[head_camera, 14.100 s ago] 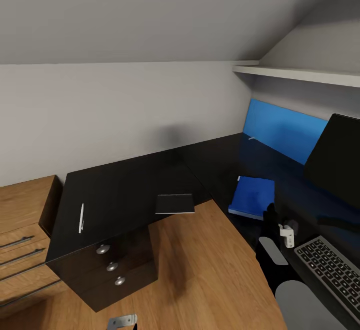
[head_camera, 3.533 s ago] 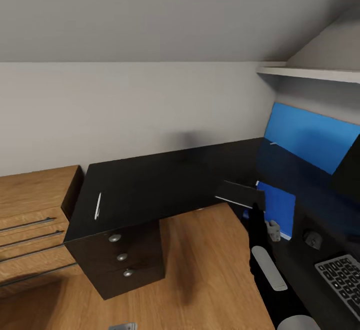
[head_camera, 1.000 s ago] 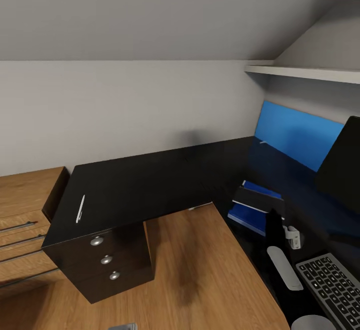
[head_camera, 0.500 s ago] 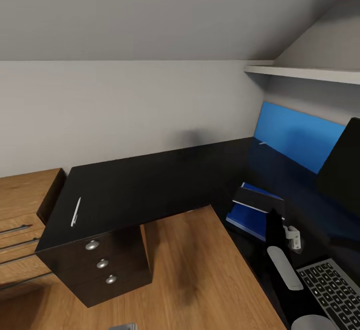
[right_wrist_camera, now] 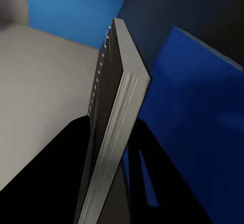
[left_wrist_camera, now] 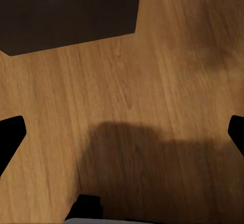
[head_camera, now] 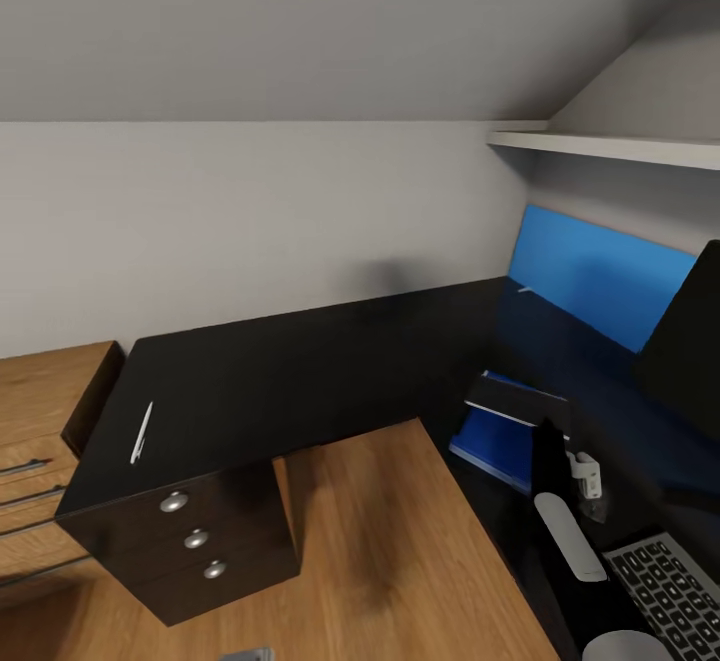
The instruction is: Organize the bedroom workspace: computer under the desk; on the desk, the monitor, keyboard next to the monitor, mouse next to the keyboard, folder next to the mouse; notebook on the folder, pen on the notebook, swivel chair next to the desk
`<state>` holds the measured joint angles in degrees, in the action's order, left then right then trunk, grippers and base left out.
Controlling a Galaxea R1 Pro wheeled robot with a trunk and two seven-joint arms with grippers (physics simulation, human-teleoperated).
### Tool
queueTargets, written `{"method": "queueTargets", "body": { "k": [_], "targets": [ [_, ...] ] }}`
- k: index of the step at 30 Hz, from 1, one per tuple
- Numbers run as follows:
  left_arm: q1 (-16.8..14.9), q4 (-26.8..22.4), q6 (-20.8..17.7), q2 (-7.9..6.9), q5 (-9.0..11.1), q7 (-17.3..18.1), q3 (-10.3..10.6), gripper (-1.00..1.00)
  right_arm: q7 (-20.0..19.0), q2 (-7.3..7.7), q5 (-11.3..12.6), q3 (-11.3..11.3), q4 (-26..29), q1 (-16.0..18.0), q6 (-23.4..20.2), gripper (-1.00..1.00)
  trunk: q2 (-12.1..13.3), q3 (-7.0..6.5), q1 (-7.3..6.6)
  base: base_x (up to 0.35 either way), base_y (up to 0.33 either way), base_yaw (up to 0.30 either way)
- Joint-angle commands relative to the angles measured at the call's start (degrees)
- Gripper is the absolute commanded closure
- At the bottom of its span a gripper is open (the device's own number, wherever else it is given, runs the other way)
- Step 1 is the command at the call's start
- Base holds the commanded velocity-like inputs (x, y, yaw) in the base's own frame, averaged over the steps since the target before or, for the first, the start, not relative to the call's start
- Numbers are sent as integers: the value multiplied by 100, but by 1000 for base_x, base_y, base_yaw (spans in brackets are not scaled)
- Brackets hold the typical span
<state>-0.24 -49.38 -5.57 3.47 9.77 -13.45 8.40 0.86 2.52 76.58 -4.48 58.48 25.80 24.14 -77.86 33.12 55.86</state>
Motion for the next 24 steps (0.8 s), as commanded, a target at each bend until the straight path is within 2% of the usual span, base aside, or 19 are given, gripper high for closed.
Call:
{"method": "queueTargets", "body": {
  "k": [1,6,24],
  "targets": [
    [-2,-10,-23,-4,51,-43,21,-100,11,3,32,9,6,3,21,100,-3,5,2,208,15,0],
    [-2,-10,-25,-4,51,-46,21,-100,11,1,32,9,6,4,21,100,-3,5,2,105,6,0],
    [-2,-10,-24,-4,51,-47,21,-100,11,3,32,9,6,3,13,100,-3,5,2,5,0,0]
  ]
}}
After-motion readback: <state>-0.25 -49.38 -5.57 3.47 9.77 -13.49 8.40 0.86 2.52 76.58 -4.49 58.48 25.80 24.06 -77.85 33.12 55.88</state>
